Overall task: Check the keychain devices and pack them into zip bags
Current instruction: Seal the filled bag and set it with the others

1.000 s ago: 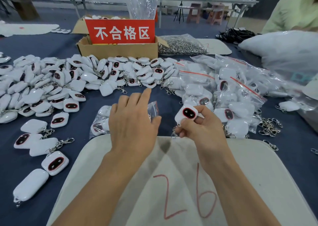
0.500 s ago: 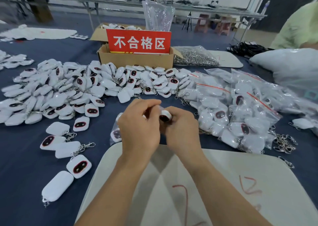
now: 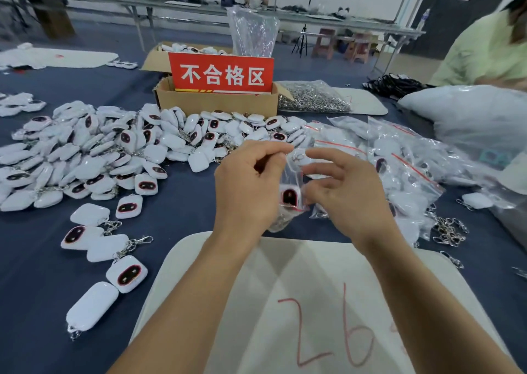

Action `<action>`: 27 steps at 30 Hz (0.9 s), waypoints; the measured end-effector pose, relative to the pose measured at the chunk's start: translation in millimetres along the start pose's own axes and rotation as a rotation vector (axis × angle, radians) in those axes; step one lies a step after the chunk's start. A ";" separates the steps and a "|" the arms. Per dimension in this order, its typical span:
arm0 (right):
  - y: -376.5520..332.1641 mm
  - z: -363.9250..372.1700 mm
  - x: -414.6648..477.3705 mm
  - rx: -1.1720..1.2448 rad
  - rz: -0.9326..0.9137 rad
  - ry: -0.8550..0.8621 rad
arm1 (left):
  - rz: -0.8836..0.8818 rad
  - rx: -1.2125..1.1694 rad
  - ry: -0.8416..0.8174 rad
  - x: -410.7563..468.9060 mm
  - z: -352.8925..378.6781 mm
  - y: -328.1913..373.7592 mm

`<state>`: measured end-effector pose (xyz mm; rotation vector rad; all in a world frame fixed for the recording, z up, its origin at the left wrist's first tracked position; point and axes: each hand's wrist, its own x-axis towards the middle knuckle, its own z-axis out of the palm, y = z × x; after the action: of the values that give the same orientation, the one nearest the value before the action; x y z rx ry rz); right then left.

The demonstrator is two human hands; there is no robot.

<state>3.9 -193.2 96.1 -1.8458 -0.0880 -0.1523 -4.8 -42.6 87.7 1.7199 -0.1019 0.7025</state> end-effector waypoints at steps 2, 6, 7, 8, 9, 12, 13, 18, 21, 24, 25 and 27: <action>-2.1 1.3 -3.9 -0.020 -0.020 0.016 | -0.042 0.017 -0.012 5.1 8.1 3.6; -1.7 8.6 -8.4 -0.397 -0.128 0.013 | -0.097 -0.036 -0.081 10.8 16.7 5.8; -0.9 6.2 -7.3 -0.474 -0.142 0.018 | -0.099 -0.033 -0.112 11.6 16.1 5.5; 1.5 2.0 -5.1 -0.505 -0.144 0.032 | -0.101 -0.011 -0.139 12.0 14.8 6.4; 2.3 -3.0 -1.7 -0.511 -0.135 0.053 | -0.112 0.022 -0.164 12.2 12.4 8.3; -5.9 -11.1 9.0 -0.392 -0.040 0.100 | -0.165 0.146 -0.303 5.0 5.5 16.2; -10.4 -11.4 12.2 -0.253 0.029 0.107 | -0.180 0.150 -0.383 0.2 3.9 18.9; -26.1 -22.4 27.4 0.196 0.274 0.098 | -0.067 0.239 -0.390 -18.5 1.5 16.6; -21.7 -35.8 26.9 0.245 0.270 -0.003 | -0.112 0.171 -0.229 -13.9 -5.2 11.7; -11.0 -50.8 20.1 0.258 0.173 -0.165 | -0.147 0.117 -0.188 -6.4 -10.8 10.2; -8.7 -53.4 17.5 0.238 0.139 -0.223 | -0.156 0.092 -0.168 -4.5 -11.4 9.7; -4.1 -52.7 13.9 0.201 0.072 -0.277 | -0.177 0.038 -0.134 -1.9 -11.4 7.2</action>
<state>13.9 -243.0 116.4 -1.6572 -0.2214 0.1590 -13.9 -34.8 94.2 1.7866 -0.0286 0.4618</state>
